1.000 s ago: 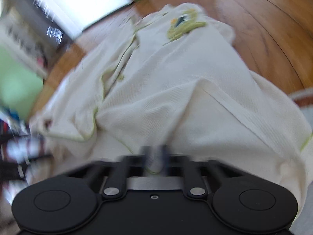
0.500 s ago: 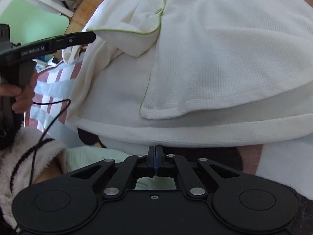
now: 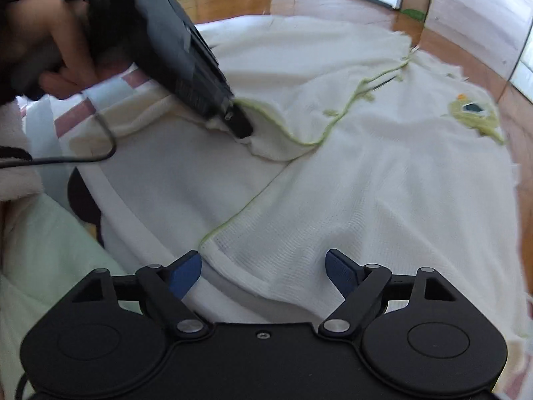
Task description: Fold clothes
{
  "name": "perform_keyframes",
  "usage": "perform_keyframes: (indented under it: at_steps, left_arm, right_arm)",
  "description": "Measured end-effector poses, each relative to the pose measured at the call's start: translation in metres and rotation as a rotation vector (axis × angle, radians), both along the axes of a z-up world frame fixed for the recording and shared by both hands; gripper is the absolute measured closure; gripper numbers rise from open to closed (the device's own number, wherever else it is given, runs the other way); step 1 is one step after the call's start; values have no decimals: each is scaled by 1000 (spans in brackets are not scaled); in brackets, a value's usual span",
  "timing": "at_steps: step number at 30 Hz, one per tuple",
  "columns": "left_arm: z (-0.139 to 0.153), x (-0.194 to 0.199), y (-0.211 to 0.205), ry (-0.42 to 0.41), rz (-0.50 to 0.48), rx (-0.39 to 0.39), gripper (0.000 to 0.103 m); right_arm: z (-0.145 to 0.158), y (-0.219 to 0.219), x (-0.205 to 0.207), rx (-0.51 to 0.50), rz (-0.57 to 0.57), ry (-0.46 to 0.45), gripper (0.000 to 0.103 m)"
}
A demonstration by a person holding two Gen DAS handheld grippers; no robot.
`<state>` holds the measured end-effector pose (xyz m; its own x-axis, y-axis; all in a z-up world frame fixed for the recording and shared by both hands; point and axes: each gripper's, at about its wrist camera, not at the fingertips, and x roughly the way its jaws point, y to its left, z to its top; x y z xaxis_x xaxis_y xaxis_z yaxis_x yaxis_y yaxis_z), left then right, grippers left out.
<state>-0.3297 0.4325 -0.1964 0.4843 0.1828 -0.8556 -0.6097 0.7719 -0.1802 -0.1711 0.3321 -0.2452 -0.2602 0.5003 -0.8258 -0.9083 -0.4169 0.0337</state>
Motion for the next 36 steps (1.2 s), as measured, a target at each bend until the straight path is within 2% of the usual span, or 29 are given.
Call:
perform_keyframes:
  at_steps: [1,2,3,4,5,7,9,12,13,14,15,16,17,19,20,21,22,25,27,28,31,32,33,34,35,36]
  left_arm:
    - [12,-9,-2,-81,9,-32,100]
    - [25,-20,-5,-175,15,-74,100]
    - [39,-31,-9,-274,19,-113,100]
    - [54,-40,-15,-371,12,-138,100]
    - [65,-44,-21,-440,-12,-153,100]
    - [74,-39,-33,-503,-76,-192,100]
    - [58,-18,-42,-427,-114,-260,100]
    - [0,23,-49,-67,-99,-294,95]
    - [-16,29,-47,19,-82,-308,93]
    - [-23,29,-44,47,-74,-330,91]
    - [-20,23,-39,18,-55,-348,87]
    - [-11,14,-33,-39,-24,-357,76]
    - [1,3,-29,-113,9,-347,61]
    - [28,-24,-22,-277,71,-305,46]
    - [39,-37,-19,-334,107,-279,39]
    - [46,-47,-17,-340,151,-240,39]
    - [49,-54,-15,-302,195,-188,39]
    - [48,-66,-11,-104,307,-28,41]
    - [44,-65,-11,45,324,81,42]
    - [44,-66,-13,90,319,125,42]
    - [48,-76,-14,65,305,132,47]
    - [48,-78,-14,60,300,125,50]
    - [48,-78,-13,68,287,128,51]
    - [46,-78,-13,84,263,139,51]
    - [46,-76,-18,99,229,152,51]
    - [48,-74,-27,113,182,167,51]
  right_arm:
    - [-1,2,1,16,2,25,30]
    - [0,3,3,21,6,52,61]
    - [4,5,7,13,14,82,81]
    - [7,6,10,4,21,112,87]
    - [11,6,15,-2,25,158,87]
    - [18,2,26,-2,17,213,86]
    - [22,-3,34,-1,9,233,85]
    - [13,-11,39,-47,-21,212,65]
    - [9,-13,41,-62,-34,212,59]
    - [7,-17,42,-67,-48,231,54]
    - [8,-20,43,-61,-58,253,51]
    - [9,-23,44,-61,-65,275,50]
    - [12,-25,47,-69,-69,297,50]
    - [18,-28,52,-87,-77,341,50]
    - [21,-30,54,-96,-81,363,50]
    - [24,-31,57,-105,-85,384,50]
    - [27,-33,59,-114,-89,406,50]
    - [36,-31,55,-113,-105,470,48]
    - [34,-20,47,-127,-145,498,35]
    - [32,-13,43,-139,-170,510,28]
    - [25,9,32,-174,-248,546,25]
    - [21,17,28,-190,-280,545,28]
    - [13,24,24,-214,-320,525,38]
    - [8,30,22,-232,-360,498,87]
    - [7,31,22,-229,-392,475,96]
    - [12,26,26,-195,-411,483,96]
